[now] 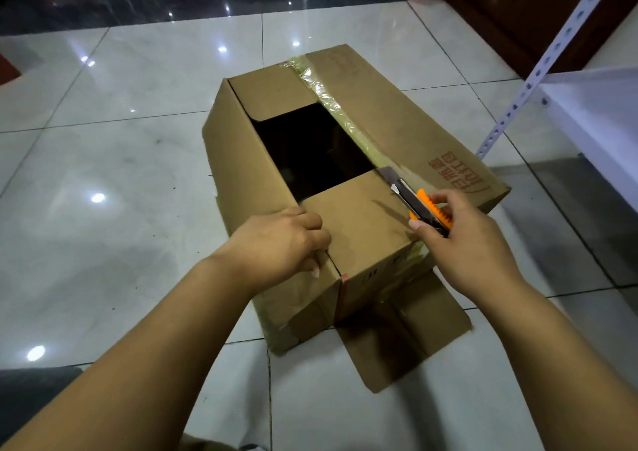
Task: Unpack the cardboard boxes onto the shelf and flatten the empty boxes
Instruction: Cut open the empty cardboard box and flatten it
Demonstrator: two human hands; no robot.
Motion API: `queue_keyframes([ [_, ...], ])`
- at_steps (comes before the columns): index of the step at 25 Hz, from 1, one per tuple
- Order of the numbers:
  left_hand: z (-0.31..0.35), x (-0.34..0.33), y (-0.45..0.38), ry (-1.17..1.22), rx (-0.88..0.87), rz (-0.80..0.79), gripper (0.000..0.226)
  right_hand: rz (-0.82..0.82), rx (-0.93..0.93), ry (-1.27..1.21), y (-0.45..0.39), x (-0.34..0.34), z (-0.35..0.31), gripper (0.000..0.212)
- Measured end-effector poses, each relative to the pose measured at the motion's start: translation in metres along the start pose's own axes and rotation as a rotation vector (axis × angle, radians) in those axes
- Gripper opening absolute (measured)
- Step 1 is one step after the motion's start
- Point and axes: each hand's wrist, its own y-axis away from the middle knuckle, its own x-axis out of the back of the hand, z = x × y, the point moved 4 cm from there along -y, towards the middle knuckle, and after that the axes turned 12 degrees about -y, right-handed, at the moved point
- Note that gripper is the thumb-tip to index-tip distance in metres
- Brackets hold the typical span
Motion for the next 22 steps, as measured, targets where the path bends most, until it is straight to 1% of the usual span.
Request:
queue_keyframes([
  [4,0.004,0.009,-0.001,-0.012,-0.029,-0.123,0.035,-0.011,0.001,-0.029,0.004,0.005,0.003,0.038],
  [6,0.011,0.017,-0.004,-0.014,-0.02,-0.074,0.035,-0.007,0.007,-0.035,0.007,0.01,0.003,0.04],
  [10,0.025,0.031,-0.023,-0.014,0.075,0.107,0.031,0.029,-0.038,-0.022,0.011,0.023,0.007,0.059],
  [12,0.034,0.031,-0.036,0.017,0.099,0.136,0.033,0.033,-0.018,0.063,0.012,0.029,0.01,0.057],
  [15,0.05,0.025,-0.057,0.082,0.141,0.123,0.035,0.052,-0.022,0.137,0.013,0.04,0.018,0.052],
  [16,0.054,0.023,-0.064,0.136,0.179,0.119,0.033,0.061,-0.04,0.16,0.012,0.043,0.022,0.053],
  [19,0.07,0.021,-0.086,0.411,0.319,0.136,0.029,0.08,-0.091,0.241,0.013,0.052,0.035,0.057],
  [22,0.072,0.012,-0.102,0.725,0.513,0.097,0.02,0.061,-0.104,0.254,0.016,0.058,0.043,0.052],
])
